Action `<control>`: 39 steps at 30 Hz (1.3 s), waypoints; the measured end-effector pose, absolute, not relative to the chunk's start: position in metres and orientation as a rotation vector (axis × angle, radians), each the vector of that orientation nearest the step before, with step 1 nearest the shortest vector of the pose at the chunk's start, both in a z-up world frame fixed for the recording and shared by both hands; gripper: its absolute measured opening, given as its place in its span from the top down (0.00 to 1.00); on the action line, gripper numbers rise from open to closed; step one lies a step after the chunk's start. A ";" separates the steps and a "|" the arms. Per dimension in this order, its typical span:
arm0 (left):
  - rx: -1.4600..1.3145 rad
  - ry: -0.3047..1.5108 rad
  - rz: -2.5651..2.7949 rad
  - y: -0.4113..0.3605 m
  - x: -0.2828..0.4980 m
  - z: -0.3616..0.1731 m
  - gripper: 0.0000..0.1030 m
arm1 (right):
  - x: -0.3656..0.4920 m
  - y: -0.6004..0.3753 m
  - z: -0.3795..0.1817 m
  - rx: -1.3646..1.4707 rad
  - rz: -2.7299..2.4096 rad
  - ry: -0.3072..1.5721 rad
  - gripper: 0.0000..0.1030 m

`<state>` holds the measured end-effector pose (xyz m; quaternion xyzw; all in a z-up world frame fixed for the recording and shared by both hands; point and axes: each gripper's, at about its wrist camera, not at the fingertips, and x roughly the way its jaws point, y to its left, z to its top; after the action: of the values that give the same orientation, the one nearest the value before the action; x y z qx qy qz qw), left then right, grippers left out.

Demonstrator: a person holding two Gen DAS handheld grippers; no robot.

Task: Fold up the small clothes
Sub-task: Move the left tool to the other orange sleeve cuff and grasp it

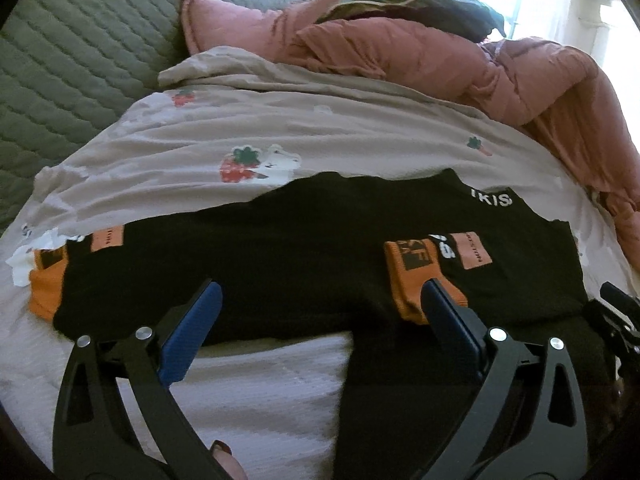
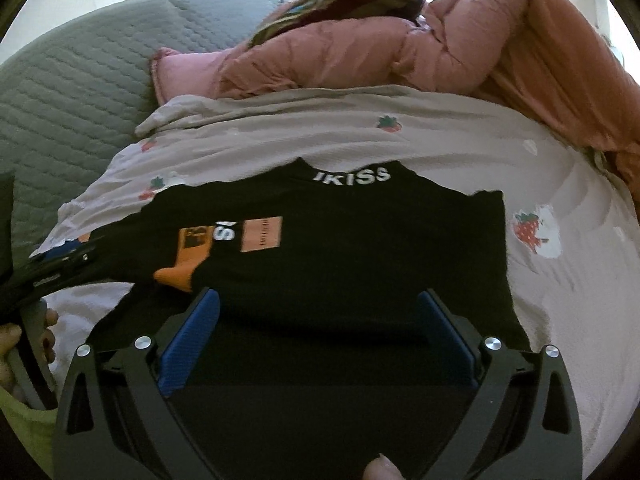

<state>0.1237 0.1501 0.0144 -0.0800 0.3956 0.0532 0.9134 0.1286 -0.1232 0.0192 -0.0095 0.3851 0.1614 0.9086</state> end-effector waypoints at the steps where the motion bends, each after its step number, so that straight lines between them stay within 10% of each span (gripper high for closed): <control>1: -0.167 0.811 0.116 0.152 0.122 0.015 0.09 | 0.128 -0.120 0.021 -0.026 0.340 0.791 0.05; 39: -0.474 0.810 0.538 0.302 0.064 -0.001 0.09 | 0.116 0.047 0.049 -0.245 0.631 0.712 0.05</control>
<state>0.0636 0.3018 -0.0011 -0.2256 0.3854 0.2562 0.8573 0.1161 0.0472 0.0489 -0.1176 0.3420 0.3031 0.8817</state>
